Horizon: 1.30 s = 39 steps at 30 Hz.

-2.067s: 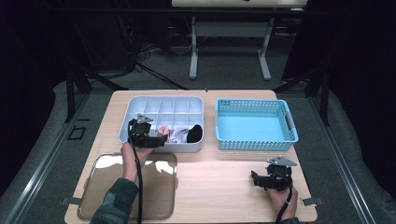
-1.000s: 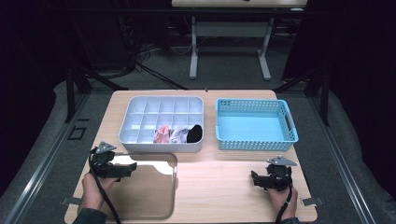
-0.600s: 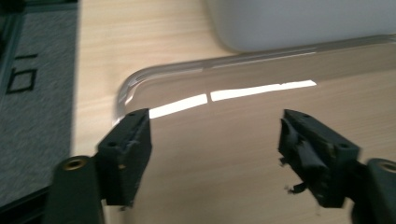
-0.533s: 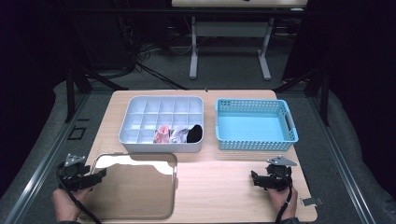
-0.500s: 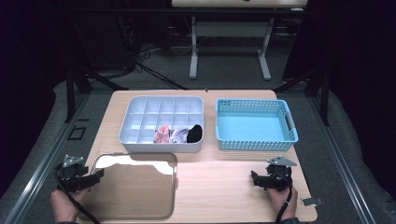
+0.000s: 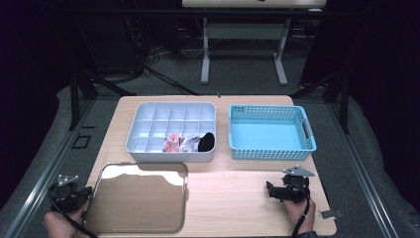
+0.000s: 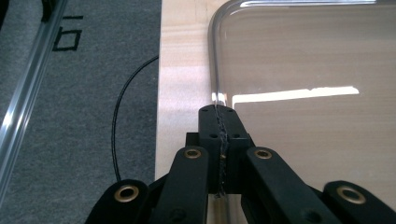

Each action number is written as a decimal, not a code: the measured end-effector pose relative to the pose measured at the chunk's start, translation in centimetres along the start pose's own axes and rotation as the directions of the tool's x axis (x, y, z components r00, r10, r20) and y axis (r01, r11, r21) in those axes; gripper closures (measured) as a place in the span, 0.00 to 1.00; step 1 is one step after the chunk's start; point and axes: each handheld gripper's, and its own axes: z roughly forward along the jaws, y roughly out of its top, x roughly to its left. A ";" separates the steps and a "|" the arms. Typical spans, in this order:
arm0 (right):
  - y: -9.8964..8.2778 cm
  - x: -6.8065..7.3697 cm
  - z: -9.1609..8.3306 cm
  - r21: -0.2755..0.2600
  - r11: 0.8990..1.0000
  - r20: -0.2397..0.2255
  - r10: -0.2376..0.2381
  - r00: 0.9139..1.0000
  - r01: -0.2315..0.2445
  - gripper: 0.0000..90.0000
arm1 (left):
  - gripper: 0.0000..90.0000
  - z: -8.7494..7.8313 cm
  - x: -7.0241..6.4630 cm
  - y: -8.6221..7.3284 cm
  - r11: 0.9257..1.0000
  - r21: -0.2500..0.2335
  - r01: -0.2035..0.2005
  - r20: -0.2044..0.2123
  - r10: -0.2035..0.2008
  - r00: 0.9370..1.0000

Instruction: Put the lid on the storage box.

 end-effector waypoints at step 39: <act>0.0 0.0 0.0 -0.001 1.000 0.002 0.000 1.000 0.000 0.07 | 1.00 -0.1 -4.6 -0.8 1.000 -0.015 -0.026 0.103 0.027 0.994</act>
